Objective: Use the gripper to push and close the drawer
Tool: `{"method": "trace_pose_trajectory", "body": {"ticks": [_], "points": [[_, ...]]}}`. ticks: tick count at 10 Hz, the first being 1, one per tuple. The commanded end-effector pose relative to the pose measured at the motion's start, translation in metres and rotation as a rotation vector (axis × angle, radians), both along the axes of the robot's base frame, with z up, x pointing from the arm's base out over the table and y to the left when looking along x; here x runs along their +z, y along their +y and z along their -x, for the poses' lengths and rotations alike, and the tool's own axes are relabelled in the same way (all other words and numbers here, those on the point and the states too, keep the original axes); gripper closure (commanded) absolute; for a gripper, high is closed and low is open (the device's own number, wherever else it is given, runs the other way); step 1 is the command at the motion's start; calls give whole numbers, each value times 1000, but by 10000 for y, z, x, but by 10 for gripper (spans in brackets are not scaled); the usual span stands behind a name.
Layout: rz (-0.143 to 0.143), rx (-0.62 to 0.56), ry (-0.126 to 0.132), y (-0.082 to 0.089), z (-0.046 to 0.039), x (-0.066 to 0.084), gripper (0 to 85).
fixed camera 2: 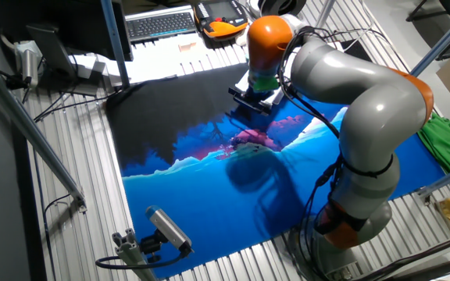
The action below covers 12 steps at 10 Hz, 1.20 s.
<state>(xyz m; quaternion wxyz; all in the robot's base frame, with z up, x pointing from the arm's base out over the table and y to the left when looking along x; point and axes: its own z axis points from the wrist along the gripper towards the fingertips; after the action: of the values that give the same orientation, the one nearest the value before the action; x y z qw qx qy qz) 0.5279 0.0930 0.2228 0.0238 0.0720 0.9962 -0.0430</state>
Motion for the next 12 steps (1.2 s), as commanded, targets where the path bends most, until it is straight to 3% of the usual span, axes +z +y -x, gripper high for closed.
{"method": "trace_pose_trajectory", "body": {"ticks": [1,5,8,12], "points": [[0,2,-1,4,-9,-11,850],[-9,-3,0,35,-60,-82,850],[11,-8,1,102,-83,-104,850],[7,-10,-2,116,-119,-184,850]]}}
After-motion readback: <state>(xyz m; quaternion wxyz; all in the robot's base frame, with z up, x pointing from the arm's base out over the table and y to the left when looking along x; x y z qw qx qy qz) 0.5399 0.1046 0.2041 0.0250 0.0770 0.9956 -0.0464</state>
